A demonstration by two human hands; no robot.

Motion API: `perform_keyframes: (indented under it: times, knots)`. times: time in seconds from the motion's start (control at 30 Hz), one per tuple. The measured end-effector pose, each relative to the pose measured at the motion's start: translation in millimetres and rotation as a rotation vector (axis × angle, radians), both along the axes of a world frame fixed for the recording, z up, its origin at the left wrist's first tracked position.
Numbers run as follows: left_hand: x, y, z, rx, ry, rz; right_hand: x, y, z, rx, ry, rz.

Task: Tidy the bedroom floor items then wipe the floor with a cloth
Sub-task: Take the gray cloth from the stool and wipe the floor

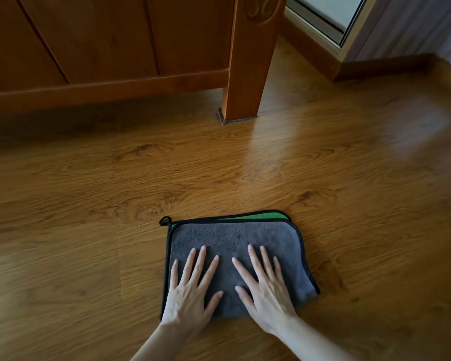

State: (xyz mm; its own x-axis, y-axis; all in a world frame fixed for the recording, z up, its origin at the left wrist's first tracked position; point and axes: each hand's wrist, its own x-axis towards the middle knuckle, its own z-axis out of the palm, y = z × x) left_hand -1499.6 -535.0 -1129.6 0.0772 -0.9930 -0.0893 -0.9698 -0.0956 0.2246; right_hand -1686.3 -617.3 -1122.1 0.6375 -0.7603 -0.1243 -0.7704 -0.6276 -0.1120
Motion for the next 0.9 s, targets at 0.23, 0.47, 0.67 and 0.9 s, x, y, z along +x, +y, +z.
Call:
perform_keyframes:
  times: [0.23, 0.47, 0.67, 0.9]
  knots:
    - [11.8, -35.1, 0.1, 0.048, -0.039, -0.025, 16.8, -37.4, -0.7, 0.001, -0.021, -0.003]
    - [37.5, -101.9, -3.7, 0.050, -0.093, -0.020, 41.8, -103.3, -3.1, 0.027, -0.049, 0.018]
    - [57.6, -169.5, -7.0, 0.009, -0.106, -0.046, 65.3, -172.2, -8.0, 0.003, -0.091, 0.015]
    - [86.9, -252.1, -6.5, -0.013, -0.098, -0.039, 97.7, -250.0, -14.0, -0.043, -0.082, -0.017]
